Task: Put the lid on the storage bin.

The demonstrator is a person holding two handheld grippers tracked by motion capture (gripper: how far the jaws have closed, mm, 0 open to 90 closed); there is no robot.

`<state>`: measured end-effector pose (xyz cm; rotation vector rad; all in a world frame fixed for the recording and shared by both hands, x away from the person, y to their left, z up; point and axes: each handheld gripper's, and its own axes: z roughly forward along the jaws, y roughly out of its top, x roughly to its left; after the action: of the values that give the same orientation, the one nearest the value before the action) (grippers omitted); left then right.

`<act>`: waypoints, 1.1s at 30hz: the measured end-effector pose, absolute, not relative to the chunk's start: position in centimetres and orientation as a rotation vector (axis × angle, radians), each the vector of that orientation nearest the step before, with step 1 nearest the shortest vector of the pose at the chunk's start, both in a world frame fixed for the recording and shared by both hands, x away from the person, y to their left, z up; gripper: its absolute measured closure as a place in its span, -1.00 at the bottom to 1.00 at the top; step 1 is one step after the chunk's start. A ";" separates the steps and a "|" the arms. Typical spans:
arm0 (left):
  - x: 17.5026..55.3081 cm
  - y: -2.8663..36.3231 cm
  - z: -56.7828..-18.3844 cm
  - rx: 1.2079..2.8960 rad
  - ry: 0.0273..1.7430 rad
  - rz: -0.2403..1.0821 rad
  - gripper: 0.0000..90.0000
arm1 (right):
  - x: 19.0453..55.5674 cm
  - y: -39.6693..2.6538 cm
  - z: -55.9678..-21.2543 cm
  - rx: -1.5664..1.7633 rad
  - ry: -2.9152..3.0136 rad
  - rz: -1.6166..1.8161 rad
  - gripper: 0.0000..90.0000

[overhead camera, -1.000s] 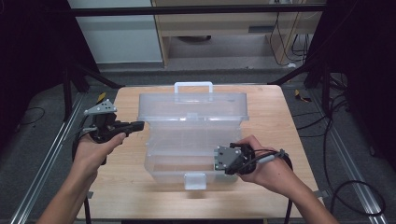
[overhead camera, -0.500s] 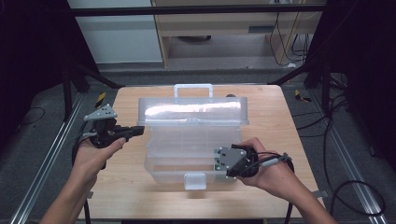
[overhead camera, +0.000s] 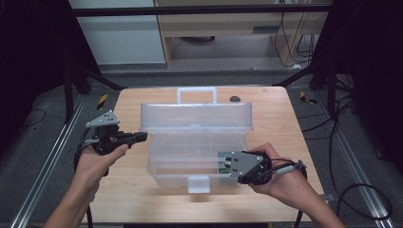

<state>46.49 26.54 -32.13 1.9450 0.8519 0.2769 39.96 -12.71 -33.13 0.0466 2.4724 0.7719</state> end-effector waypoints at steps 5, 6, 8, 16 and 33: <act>46.2 26.6 -32.4 1.949 0.848 0.276 1.00 | 39.9 -13.4 -33.1 0.075 2.453 0.770 0.86; 46.1 26.6 -32.5 1.947 0.849 0.273 1.00 | 39.9 -13.8 -33.1 0.093 2.445 0.772 0.89; 46.1 26.6 -32.6 1.948 0.847 0.274 1.00 | 39.9 -13.9 -33.1 0.099 2.442 0.775 0.90; 45.7 26.5 -33.1 1.956 0.841 0.284 1.00 | 39.6 -15.6 -33.5 0.165 2.425 0.770 0.92; 44.7 26.2 -34.4 1.968 0.828 0.305 1.00 | 40.4 -19.3 -35.3 0.335 2.390 0.767 0.94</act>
<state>44.69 26.24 -34.35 1.9678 0.8280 0.3055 40.36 -19.34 -35.26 0.3352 2.3896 0.7674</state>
